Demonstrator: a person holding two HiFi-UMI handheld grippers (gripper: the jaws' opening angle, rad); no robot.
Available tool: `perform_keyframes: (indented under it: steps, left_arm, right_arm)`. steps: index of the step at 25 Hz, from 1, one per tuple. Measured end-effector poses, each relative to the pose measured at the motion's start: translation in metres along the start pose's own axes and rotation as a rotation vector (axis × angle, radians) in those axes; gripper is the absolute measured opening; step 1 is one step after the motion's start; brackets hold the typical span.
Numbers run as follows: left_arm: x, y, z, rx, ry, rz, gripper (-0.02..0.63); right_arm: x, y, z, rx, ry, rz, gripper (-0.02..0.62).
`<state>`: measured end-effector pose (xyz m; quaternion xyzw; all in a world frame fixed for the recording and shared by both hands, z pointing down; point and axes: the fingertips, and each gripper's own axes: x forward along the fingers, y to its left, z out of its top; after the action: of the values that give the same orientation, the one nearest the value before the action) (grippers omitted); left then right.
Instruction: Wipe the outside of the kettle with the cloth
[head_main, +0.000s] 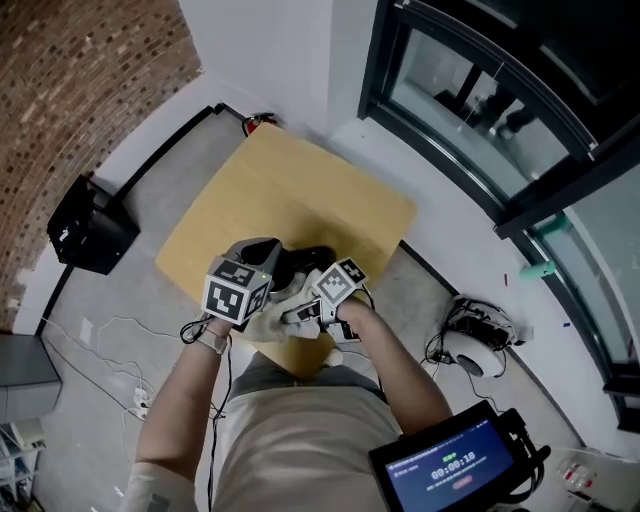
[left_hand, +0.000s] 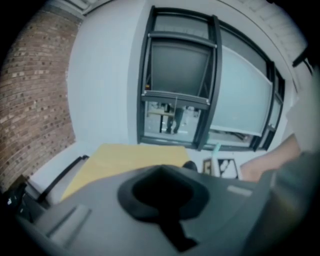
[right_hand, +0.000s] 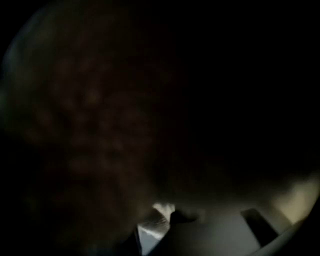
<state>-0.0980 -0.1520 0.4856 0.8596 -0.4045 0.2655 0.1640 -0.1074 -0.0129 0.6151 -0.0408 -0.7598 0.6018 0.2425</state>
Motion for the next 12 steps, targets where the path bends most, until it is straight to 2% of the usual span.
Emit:
perform_keyframes:
  steps: [1,2,3,5,6,7,10,11,12]
  left_arm:
    - [0.0,-0.002,-0.001,-0.003,0.0,-0.002,-0.006]
    - [0.0,-0.003,0.0,-0.004,-0.002,-0.004,-0.006]
    - [0.0,-0.004,0.0,-0.002,-0.004,-0.006,-0.006]
    - [0.0,-0.003,0.0,0.009,-0.008,-0.004,-0.006]
    - [-0.001,-0.002,0.0,0.012,-0.008,-0.003,-0.005]
    - [-0.001,-0.002,0.0,0.013,-0.008,-0.001,-0.005]
    - [0.0,-0.008,0.0,0.003,-0.006,-0.006,-0.005]
    - [0.0,-0.01,0.0,0.001,-0.006,-0.006,-0.005]
    - [0.0,-0.009,0.0,0.003,-0.008,-0.003,-0.005]
  right_arm:
    - [0.002,-0.031,-0.009,0.037,0.019,-0.115,0.121]
    - [0.004,-0.044,-0.014,0.055,0.018,-0.174,0.12]
    - [0.007,-0.033,-0.012,0.062,-0.014,-0.136,0.12]
    - [0.016,0.025,0.006,0.071,-0.148,0.098,0.12]
    - [0.02,0.042,0.014,0.08,-0.218,0.175,0.12]
    - [0.024,0.04,0.018,0.101,-0.276,0.181,0.12]
    - [0.037,-0.014,0.003,0.254,-0.371,0.02,0.121]
    - [0.041,-0.009,0.005,0.278,-0.399,0.043,0.121]
    - [0.042,0.012,0.015,0.272,-0.437,0.118,0.12]
